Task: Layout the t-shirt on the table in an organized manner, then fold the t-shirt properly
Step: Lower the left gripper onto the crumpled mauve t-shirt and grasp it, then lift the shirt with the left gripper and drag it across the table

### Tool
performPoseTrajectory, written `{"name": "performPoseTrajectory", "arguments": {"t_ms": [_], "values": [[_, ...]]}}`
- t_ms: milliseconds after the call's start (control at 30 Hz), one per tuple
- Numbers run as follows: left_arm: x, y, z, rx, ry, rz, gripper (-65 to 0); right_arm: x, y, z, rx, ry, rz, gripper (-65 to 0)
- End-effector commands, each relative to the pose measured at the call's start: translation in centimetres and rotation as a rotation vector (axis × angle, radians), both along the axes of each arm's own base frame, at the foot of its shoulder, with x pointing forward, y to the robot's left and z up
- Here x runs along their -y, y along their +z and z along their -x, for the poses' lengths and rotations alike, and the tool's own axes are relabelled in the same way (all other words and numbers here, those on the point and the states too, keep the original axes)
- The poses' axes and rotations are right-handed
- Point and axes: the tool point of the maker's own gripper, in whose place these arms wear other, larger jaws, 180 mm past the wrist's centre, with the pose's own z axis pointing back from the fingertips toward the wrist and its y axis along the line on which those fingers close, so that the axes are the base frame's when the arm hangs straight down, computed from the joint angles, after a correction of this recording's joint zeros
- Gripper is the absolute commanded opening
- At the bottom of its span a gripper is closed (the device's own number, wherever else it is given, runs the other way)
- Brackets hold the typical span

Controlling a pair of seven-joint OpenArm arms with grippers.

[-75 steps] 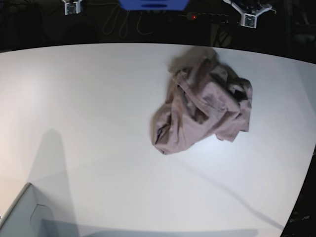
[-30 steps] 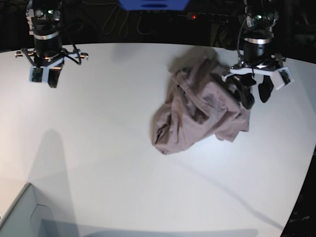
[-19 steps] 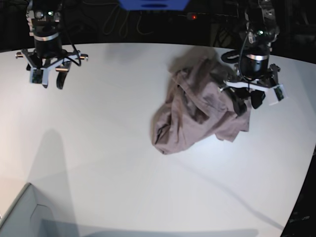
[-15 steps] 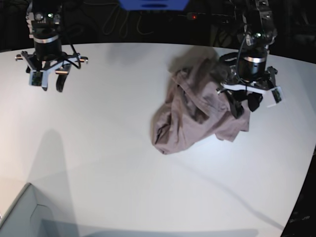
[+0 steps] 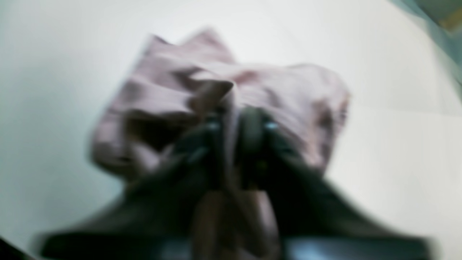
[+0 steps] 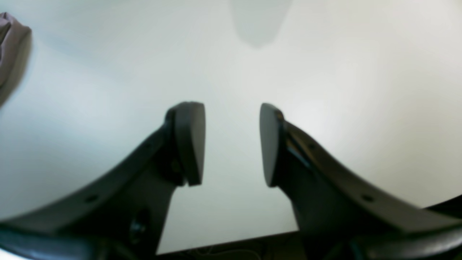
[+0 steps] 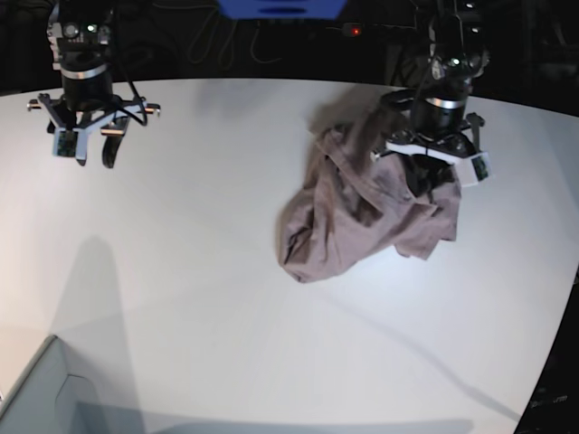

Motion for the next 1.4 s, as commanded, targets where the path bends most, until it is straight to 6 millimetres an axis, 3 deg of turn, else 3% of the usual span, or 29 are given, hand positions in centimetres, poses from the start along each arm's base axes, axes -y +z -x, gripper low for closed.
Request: {"name": "performPoseTrajectory", "arguments": {"t_ms": [0, 133, 300, 567, 667, 833, 900, 1000, 1100, 1167, 1233, 1367], "values": [[-0.3, 1.3, -0.7, 0.049, 0.011, -0.009, -65.0, 0.1, 0.9, -0.3, 0.035, 0.009, 0.011, -39.4], [0.4, 2.4, -1.3, 0.081, -0.007, -0.001, -65.0, 0.1, 0.9, -0.4, 0.035, 0.008, 0.011, -39.3], [2.8, 8.1, -2.8, 0.239, -0.070, 0.010, -65.0, 0.3, 1.0, -0.5, 0.035, 0.019, 0.021, -39.3], [9.7, 17.5, -8.4, 0.524, -0.243, 0.074, -65.0, 0.9, -1.4, -0.1, -0.022, 0.001, 0.014, -39.4], [12.2, 21.1, -9.7, 0.628, -0.311, 0.087, -65.0, 2.4, -1.4, 0.2, -0.028, -0.024, 0.041, -39.4], [18.0, 24.5, -11.4, 0.706, -0.432, 0.159, -65.0, 4.4, -1.1, 0.6, -0.030, -0.068, 0.072, -39.4], [21.3, 24.0, -11.9, 0.688, -0.505, 0.169, -65.0, 5.4, -0.8, 0.6, -0.022, -0.090, 0.086, -39.4], [26.2, 21.7, -11.8, 0.624, -0.640, 0.158, -65.0, 6.3, -0.5, 0.9, -0.020, -0.112, 0.101, -39.4], [32.6, 19.4, -9.6, 0.562, -0.836, 0.136, -64.5, 7.4, -0.3, 1.3, -0.019, -0.142, 0.116, -39.4], [35.3, 18.2, -8.2, 0.523, -0.931, 0.148, -62.8, 7.9, -0.1, 1.5, -0.018, -0.157, 0.122, -39.4], [37.0, 17.0, -7.0, 0.472, -0.994, 0.183, -54.4, 8.2, -0.2, 1.8, -0.024, -0.163, 0.126, -39.4], [37.2, 16.2, -6.5, 0.420, -0.992, 0.258, -28.6, 8.1, -0.4, 2.1, -0.029, -0.178, 0.115, -39.3]]}}
